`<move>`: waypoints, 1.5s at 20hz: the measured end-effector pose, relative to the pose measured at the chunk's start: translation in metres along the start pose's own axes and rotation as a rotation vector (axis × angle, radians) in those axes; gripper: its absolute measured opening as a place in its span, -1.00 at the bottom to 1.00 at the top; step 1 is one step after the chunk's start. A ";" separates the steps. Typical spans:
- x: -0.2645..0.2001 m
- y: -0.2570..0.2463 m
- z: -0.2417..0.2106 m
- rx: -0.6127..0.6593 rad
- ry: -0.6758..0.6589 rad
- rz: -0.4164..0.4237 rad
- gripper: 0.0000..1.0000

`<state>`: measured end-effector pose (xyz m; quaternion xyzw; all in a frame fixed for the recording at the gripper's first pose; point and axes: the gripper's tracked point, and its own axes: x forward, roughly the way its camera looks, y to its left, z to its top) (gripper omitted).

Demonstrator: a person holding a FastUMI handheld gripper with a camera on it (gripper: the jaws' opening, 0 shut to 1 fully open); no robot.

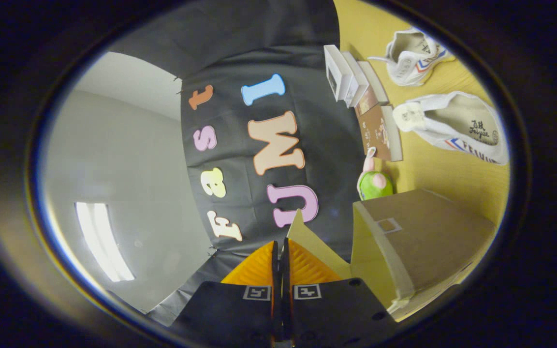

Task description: Open the storage box then place both shoes into the box .Put the left shoe in first, then the right shoe, with the right side of both shoes facing outward in a uniform manner.

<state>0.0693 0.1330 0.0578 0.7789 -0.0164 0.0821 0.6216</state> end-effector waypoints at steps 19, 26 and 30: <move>0.013 -0.009 -0.224 -0.178 0.431 0.022 -0.93; 0.007 -0.047 -0.263 -0.371 0.546 -0.048 -0.90; 0.009 -0.070 -0.259 -0.573 0.590 -0.118 -0.39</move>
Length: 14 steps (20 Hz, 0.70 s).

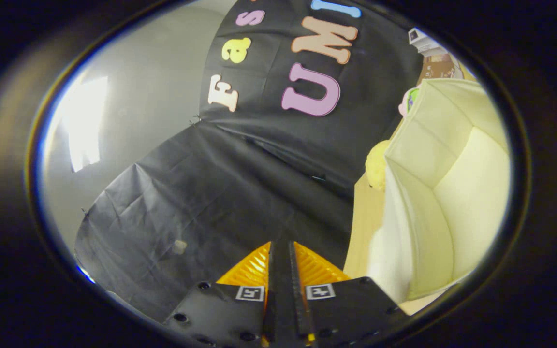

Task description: Open the storage box then place both shoes into the box .Put the left shoe in first, then the right shoe, with the right side of both shoes facing outward in a uniform manner.

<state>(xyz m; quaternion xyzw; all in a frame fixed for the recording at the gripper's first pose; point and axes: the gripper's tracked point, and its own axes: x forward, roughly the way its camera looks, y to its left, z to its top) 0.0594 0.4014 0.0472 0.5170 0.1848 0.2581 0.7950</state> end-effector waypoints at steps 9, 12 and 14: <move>-0.077 -0.080 0.074 -0.553 -0.029 -0.369 1.00; -0.108 -0.100 0.111 -0.658 -0.067 -0.483 1.00; -0.130 -0.113 0.136 -0.705 -0.094 -0.569 1.00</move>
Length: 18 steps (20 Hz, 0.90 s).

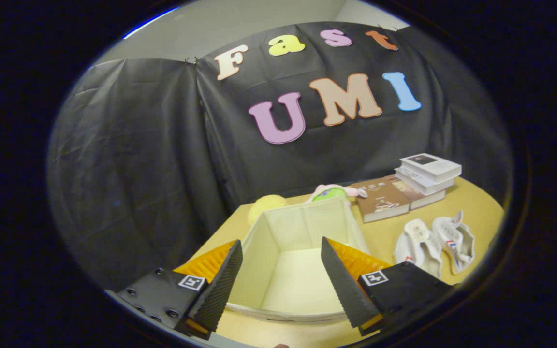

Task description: Open the storage box then place both shoes into the box .Put the left shoe in first, then the right shoe, with the right side of both shoes facing outward in a uniform manner.

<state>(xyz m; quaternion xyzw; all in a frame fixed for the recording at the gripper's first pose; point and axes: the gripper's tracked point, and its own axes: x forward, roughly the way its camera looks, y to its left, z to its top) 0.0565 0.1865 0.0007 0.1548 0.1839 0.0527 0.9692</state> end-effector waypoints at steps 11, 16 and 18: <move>-0.047 -0.159 0.005 -0.156 0.162 -0.425 0.95; -0.035 -0.203 -0.035 -0.193 0.348 -0.505 0.84; -0.025 -0.212 -0.052 -0.190 0.414 -0.499 0.75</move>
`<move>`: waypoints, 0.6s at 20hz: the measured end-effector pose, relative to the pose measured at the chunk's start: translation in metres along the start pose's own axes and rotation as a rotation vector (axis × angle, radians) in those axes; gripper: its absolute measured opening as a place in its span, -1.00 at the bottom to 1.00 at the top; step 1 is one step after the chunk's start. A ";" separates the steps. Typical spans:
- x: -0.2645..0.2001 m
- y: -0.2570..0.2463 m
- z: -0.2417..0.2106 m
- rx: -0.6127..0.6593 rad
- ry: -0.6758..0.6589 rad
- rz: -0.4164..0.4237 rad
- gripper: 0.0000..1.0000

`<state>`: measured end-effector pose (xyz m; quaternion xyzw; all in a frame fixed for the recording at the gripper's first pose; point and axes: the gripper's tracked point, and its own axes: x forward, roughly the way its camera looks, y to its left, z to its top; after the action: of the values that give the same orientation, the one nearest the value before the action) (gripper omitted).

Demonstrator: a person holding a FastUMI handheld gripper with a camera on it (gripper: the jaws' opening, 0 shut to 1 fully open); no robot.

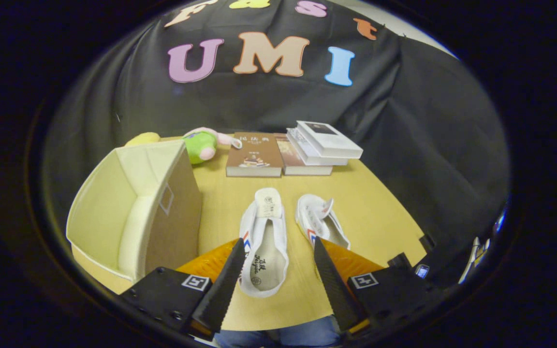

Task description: Open the storage box then place both shoes into the box .Put the left shoe in first, then the right shoe, with the right side of both shoes facing outward in a uniform manner.

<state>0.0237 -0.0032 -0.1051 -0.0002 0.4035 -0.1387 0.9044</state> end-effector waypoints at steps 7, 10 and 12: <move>0.051 -0.017 -0.029 -0.043 0.169 -0.036 0.51; 0.066 -0.014 -0.031 -0.037 0.194 -0.009 0.44; 0.077 -0.012 -0.033 -0.041 0.214 0.005 0.40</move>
<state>0.0452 -0.0306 -0.1825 -0.0030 0.5003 -0.1272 0.8564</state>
